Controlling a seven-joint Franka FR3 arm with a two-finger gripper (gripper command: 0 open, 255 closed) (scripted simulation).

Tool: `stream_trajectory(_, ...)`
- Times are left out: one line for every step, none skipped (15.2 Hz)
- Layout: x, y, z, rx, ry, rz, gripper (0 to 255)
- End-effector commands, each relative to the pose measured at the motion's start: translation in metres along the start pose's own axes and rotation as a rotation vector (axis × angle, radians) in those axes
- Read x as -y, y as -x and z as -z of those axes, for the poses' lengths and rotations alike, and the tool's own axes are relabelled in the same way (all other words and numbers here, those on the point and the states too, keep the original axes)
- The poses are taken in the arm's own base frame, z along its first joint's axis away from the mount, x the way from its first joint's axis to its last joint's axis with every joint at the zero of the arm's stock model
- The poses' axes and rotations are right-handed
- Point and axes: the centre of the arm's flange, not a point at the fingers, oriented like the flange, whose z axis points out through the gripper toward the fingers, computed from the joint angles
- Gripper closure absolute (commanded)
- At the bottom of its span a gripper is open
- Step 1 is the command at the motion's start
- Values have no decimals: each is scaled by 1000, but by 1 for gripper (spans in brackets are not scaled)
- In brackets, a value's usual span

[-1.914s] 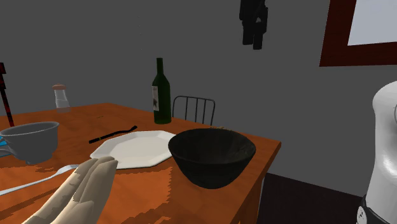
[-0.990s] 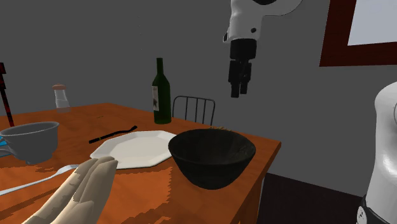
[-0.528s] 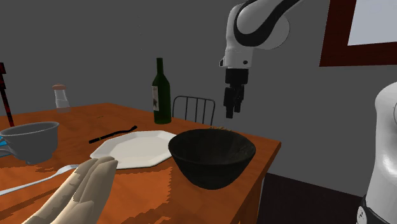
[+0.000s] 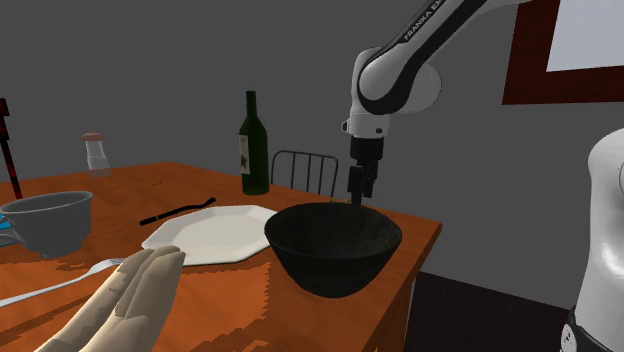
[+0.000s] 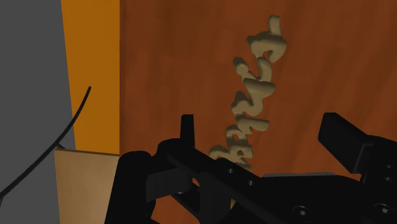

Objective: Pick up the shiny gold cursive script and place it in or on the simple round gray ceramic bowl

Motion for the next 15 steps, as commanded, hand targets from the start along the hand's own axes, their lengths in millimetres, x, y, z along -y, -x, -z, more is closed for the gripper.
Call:
stream_trajectory(0,0,-11,-1,0,0,0)
stream_trajectory(0,0,-16,-1,0,0,0)
stream_trajectory(0,0,-19,-1,0,0,0)
stream_trajectory(0,0,-19,-1,1,0,0)
stream_trajectory(0,0,-19,-1,0,0,0)
stream_trajectory(0,0,-19,-1,0,0,0)
stream_trajectory(0,0,-19,-1,0,0,0)
stream_trajectory(0,0,-19,-1,0,0,0)
stream_trajectory(0,0,-19,-1,0,0,0)
stream_trajectory(0,0,-19,-1,0,0,0)
stream_trajectory(0,0,-19,-1,0,0,255)
stream_trajectory(0,0,-19,-1,0,0,255)
stream_trajectory(0,0,-19,-1,0,0,255)
stream_trajectory(0,0,-19,-1,0,0,255)
stream_trajectory(0,0,-19,-1,0,0,255)
